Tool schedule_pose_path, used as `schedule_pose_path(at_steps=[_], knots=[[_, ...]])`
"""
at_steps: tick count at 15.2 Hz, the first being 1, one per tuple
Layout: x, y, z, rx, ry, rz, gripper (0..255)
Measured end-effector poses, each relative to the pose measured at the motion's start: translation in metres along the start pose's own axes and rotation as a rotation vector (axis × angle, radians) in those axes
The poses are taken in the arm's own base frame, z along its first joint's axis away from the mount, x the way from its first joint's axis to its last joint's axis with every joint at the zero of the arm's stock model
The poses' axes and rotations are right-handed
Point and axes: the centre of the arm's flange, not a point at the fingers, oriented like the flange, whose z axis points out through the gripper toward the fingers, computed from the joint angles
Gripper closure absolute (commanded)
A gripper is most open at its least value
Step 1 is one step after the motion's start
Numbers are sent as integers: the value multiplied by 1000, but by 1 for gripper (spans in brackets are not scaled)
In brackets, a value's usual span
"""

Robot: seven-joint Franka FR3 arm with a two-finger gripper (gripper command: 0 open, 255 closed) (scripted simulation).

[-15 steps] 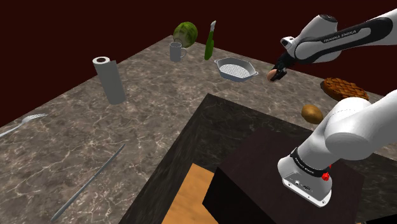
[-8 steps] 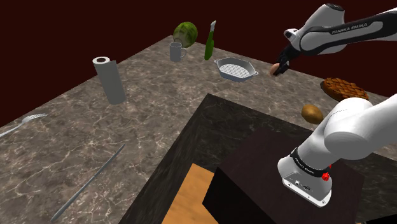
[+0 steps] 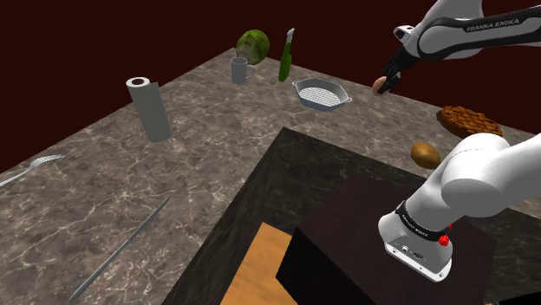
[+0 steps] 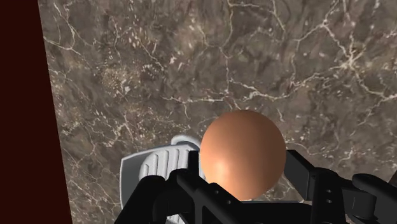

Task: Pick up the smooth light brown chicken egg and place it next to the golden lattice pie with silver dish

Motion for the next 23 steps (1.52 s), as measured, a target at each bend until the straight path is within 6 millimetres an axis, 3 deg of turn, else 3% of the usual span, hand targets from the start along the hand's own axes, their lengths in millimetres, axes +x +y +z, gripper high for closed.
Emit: schedule_pose_path(at_steps=[3, 6, 23], knots=[[3, 3, -14, 0, 0, 0, 255], [-22, 4, -25, 0, 0, 0, 255], [-237, -25, -72, 0, 0, 1, 255]])
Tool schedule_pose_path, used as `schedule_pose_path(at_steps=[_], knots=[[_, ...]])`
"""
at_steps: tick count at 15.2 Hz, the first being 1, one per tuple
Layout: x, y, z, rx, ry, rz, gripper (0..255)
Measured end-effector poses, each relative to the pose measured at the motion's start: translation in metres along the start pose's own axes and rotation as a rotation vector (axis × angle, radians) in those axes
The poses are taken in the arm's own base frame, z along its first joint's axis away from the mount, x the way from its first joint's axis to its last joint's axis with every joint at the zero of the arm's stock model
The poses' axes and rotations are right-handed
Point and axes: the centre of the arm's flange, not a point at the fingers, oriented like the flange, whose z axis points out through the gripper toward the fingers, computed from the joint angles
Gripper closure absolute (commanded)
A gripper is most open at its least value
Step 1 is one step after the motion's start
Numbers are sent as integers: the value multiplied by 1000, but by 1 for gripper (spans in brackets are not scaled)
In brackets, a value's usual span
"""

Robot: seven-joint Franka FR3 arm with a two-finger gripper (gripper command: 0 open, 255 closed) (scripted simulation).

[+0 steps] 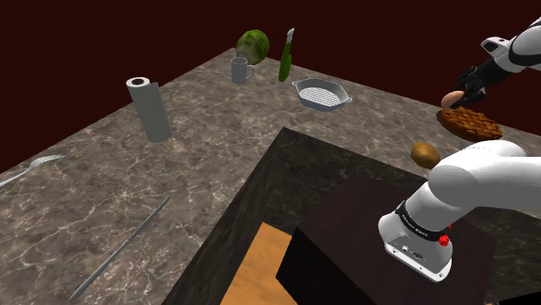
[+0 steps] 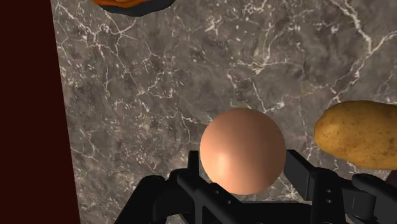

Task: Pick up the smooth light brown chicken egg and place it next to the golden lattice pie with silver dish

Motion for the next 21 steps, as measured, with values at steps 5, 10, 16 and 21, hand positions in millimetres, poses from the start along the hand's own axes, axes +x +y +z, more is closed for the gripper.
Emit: schedule_pose_path(at_steps=[5, 10, 16, 21], knots=[[-66, -8, -14, 0, 0, 0, 255], [-129, -16, -33, 0, 0, 0, 255], [-205, -28, -51, 0, 0, 0, 255], [-275, -33, -60, 0, 0, 0, 255]])
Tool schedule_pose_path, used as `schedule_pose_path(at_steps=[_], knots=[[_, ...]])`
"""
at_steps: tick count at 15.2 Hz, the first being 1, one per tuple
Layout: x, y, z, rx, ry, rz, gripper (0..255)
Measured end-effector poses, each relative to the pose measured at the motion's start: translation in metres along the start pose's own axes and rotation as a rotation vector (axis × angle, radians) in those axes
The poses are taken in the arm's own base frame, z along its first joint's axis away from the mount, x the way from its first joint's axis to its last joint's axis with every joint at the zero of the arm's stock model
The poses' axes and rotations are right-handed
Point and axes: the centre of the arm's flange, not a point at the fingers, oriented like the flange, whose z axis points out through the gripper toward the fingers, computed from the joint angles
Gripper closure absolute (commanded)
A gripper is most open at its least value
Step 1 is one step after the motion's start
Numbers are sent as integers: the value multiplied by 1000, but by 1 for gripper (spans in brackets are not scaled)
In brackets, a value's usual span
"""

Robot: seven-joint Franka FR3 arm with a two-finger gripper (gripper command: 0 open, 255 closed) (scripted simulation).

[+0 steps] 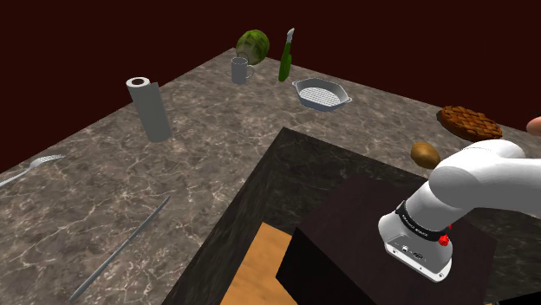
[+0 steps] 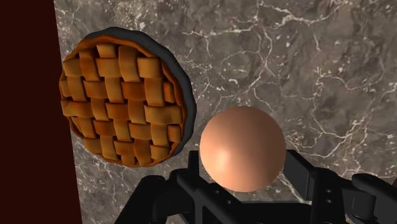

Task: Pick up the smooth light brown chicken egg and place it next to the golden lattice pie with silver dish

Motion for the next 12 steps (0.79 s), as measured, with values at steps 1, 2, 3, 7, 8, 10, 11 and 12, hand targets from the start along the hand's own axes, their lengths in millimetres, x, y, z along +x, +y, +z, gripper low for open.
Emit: schedule_pose_path(at_steps=[1, 2, 3, 7, 8, 10, 11, 12], knots=[[-7, -4, -2, 0, 0, 0, 255], [-11, -5, -1, 0, 0, 0, 255], [-14, -6, 3, 0, 0, 0, 255], [-20, -10, 21, 1, 0, -1, 255], [-21, -13, 27, 1, 0, -1, 255], [-23, -15, 37, 1, 0, -1, 255], [-24, -16, 41, 1, 0, -1, 255], [-26, -18, 46, 1, 0, -1, 255]])
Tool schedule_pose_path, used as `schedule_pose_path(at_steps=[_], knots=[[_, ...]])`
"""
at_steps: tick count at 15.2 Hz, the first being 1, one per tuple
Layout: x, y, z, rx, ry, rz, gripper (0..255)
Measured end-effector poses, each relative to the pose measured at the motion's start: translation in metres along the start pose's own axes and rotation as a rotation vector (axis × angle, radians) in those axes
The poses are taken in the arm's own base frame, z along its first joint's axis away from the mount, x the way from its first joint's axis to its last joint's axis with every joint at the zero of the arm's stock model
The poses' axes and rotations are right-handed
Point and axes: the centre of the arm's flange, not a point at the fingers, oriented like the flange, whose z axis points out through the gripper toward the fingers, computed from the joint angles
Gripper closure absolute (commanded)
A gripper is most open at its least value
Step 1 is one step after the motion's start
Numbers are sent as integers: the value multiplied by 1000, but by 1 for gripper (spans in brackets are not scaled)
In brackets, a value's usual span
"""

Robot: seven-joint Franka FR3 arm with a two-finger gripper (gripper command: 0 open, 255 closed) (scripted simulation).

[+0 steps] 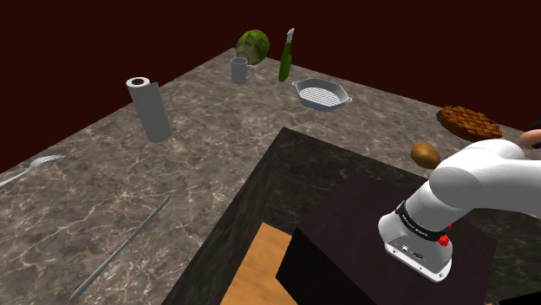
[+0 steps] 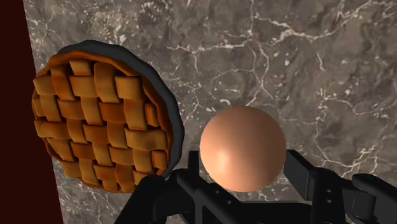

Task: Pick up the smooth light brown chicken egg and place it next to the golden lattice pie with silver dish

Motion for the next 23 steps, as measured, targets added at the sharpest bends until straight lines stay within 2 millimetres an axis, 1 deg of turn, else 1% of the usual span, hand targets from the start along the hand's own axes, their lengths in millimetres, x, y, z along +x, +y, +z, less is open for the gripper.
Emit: schedule_pose_path(at_steps=[14, 16, 21, 22, 23], knots=[[-13, -20, 71, 0, 0, 0, 255], [-15, -21, 76, 0, 0, 0, 255], [-15, -22, 77, 0, 0, 0, 255], [-15, -22, 77, 0, 0, 0, 0], [-15, -22, 77, 0, 0, 0, 0]])
